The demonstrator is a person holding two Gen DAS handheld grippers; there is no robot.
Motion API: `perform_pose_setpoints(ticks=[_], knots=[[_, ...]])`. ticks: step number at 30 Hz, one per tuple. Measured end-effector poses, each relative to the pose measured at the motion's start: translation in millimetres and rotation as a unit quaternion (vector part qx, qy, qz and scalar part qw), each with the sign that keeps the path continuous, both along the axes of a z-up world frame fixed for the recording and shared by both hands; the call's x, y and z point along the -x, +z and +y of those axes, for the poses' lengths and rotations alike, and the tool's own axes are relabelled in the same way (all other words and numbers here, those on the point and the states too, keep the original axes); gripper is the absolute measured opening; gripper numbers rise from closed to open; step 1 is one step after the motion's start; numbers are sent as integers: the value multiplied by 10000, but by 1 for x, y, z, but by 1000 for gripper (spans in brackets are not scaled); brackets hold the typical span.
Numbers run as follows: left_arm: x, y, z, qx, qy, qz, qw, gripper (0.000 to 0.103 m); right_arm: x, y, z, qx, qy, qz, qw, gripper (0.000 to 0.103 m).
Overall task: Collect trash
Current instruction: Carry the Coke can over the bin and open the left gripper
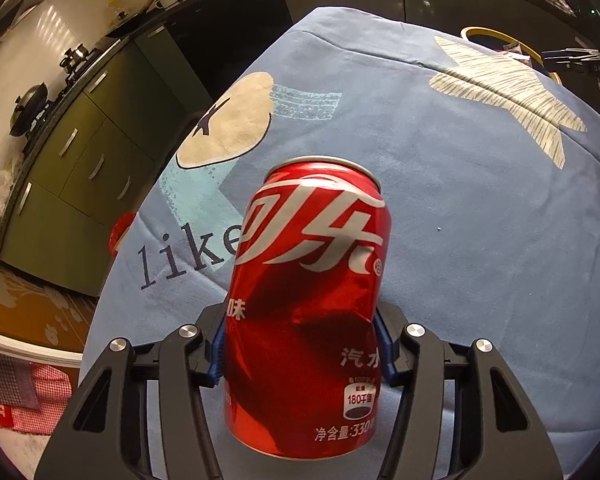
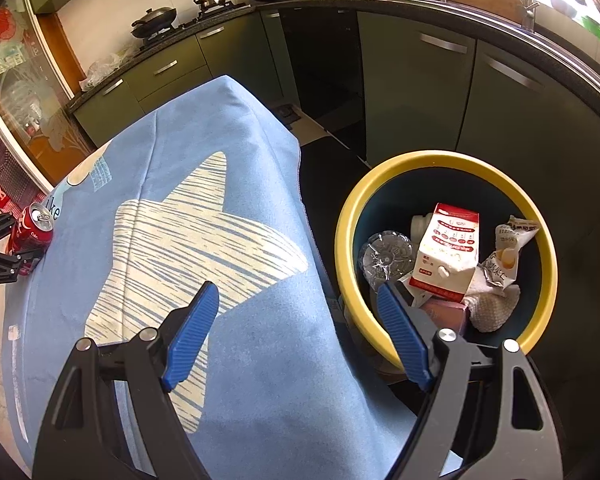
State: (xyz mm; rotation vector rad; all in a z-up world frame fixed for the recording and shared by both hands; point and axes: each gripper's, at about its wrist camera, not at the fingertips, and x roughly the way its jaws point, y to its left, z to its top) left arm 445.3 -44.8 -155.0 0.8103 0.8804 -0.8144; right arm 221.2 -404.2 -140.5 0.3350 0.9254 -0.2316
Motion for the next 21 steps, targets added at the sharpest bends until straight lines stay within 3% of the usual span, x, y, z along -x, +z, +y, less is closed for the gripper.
perform_pose_setpoints(ticks=[7, 11, 16, 21], knots=[[29, 13, -8, 293, 375, -168, 9987, 55, 13, 9, -7, -36, -4, -165, 9999, 77], [49, 27, -21, 480, 479, -208, 9975, 55, 18, 22, -12, 185, 104, -204, 9996, 77], [82, 47, -52, 739, 438, -150, 9962, 55, 33, 35, -18, 472, 263, -233, 9983, 77], [123, 66, -109, 961, 249, -57, 9950, 55, 65, 36, -37, 478, 173, -228, 9984, 77]])
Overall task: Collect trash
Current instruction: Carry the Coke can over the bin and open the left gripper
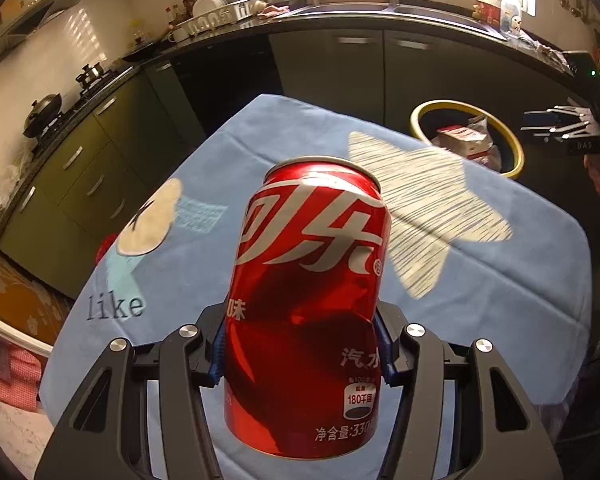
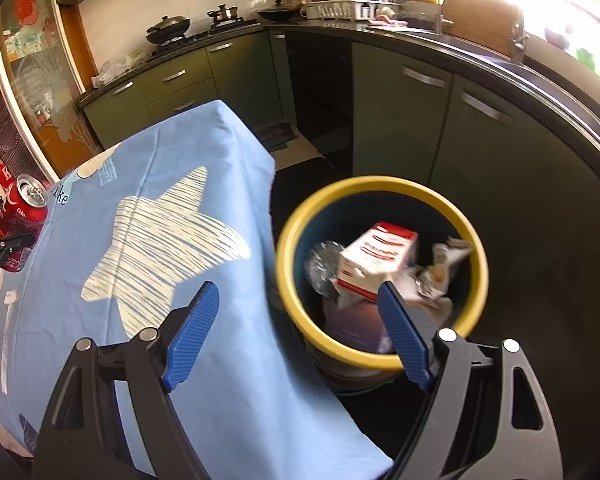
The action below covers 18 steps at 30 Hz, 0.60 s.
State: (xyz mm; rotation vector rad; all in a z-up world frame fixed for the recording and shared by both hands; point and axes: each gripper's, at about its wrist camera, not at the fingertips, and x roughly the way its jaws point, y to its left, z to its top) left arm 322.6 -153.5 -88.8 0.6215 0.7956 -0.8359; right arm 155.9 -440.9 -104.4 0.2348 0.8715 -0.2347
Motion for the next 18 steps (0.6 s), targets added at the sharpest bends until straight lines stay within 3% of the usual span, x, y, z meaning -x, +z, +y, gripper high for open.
perform_pose_setpoints(ticks=[9, 18], knots=[[54, 14, -143, 478, -888, 480, 9937, 55, 73, -8, -54, -226, -585, -111, 9980, 78], [61, -12, -293, 272, -1229, 1014, 9868, 55, 115, -28, -89, -609, -986, -210, 9930, 79]])
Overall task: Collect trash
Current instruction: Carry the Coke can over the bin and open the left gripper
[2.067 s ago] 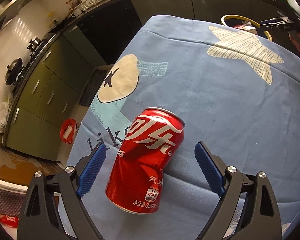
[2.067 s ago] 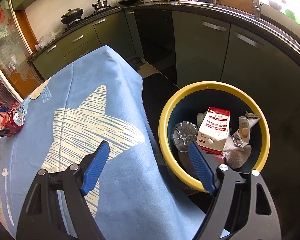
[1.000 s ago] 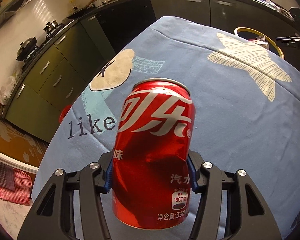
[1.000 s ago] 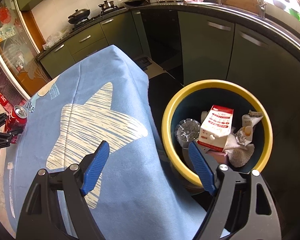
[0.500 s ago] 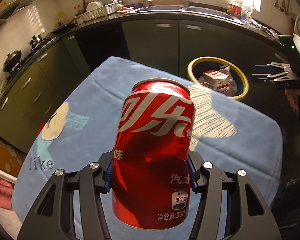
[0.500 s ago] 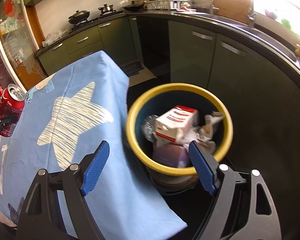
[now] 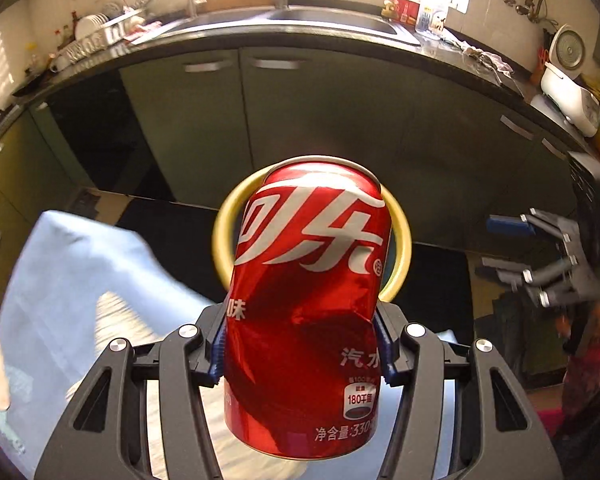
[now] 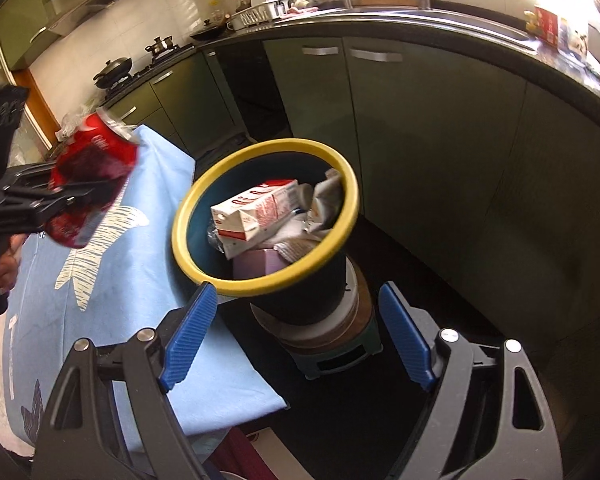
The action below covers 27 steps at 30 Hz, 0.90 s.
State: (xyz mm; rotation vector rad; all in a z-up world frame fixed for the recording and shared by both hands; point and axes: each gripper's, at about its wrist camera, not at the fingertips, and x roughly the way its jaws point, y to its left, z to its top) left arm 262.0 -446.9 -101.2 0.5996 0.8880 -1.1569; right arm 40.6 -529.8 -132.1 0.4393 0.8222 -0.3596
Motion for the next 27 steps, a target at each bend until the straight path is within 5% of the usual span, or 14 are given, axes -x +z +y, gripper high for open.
perform_pose_setpoints(ticks=[16, 20, 27], knots=[[10, -67, -145, -271, 492, 663, 9962, 55, 21, -6, -22, -152, -221, -65, 9996, 79], [0, -78, -151, -327, 848, 784, 9928, 76, 21, -5, -22, -151, -242, -70, 9996, 80], [-6, -53, -106, -11, 1189, 685, 9905, 81, 20, 0, -19, -109, -200, -113, 9997, 80]])
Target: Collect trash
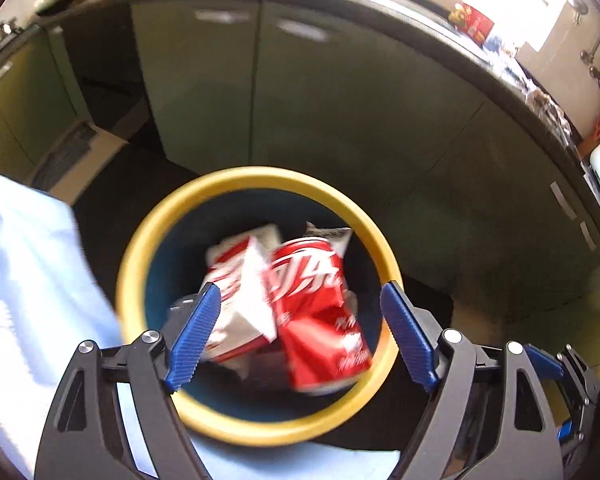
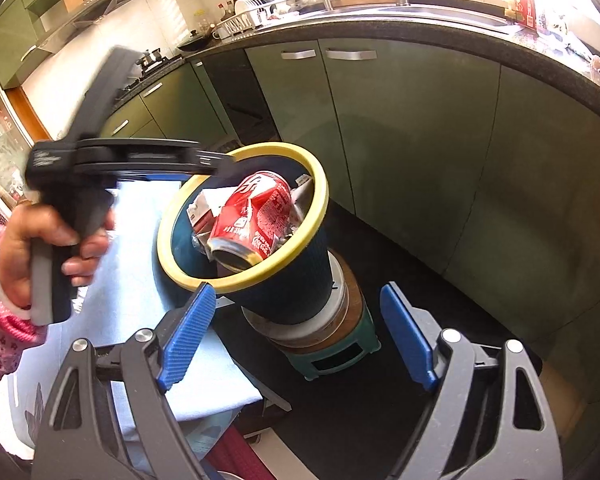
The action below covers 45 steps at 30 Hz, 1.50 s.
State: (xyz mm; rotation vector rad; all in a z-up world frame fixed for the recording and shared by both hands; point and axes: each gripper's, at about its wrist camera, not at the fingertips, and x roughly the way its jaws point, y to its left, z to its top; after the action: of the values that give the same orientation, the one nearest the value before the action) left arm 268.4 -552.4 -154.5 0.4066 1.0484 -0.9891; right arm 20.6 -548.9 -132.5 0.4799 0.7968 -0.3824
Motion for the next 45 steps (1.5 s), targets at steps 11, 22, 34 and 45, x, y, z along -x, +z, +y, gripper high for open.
perform_pose_setpoints(ticks=[11, 22, 34, 45], knots=[[37, 87, 175, 903, 911, -1444, 9812, 98, -21, 2, 33, -18, 543, -26, 9985, 81], [81, 109, 390, 1167, 2616, -2159, 9335, 98, -46, 20, 105, 189, 1359, -138, 9904, 83], [145, 125, 540, 1347, 3896, -2790, 8673, 98, -36, 74, 179, 1003, 1644, -581, 9796, 96], [191, 132, 545, 1430, 3934, -2965, 8584, 98, -7, 104, 202, 1593, 1500, -1027, 9703, 96]])
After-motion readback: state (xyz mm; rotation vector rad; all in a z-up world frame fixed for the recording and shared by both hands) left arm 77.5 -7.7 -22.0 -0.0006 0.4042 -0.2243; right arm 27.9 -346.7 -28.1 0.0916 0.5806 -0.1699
